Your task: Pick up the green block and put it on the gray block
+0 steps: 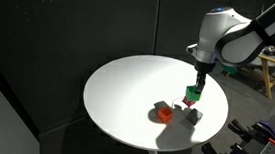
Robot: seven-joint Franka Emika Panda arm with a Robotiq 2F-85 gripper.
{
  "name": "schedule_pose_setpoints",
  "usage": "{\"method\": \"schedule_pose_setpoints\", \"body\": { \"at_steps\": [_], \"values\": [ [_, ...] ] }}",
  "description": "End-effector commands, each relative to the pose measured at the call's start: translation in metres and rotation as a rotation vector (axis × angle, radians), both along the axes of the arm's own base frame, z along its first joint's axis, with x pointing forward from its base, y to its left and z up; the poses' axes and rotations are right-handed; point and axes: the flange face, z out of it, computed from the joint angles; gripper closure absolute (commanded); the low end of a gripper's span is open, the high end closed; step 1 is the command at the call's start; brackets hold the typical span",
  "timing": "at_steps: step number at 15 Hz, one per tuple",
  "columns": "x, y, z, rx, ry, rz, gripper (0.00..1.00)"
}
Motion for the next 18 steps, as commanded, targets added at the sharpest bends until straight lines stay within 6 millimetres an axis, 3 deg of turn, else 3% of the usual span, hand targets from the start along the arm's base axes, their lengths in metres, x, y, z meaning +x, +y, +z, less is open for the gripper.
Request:
{"method": "schedule_pose_setpoints", "body": {
  "at_steps": [1,6,18],
  "values": [
    [-0.013,0.000,0.010,0.003,-0.010,-0.156,0.71],
    [-0.014,0.006,0.006,0.039,-0.005,-0.324,0.71],
    [-0.012,0.012,0.004,0.086,-0.014,-0.492,0.71]
  ]
}}
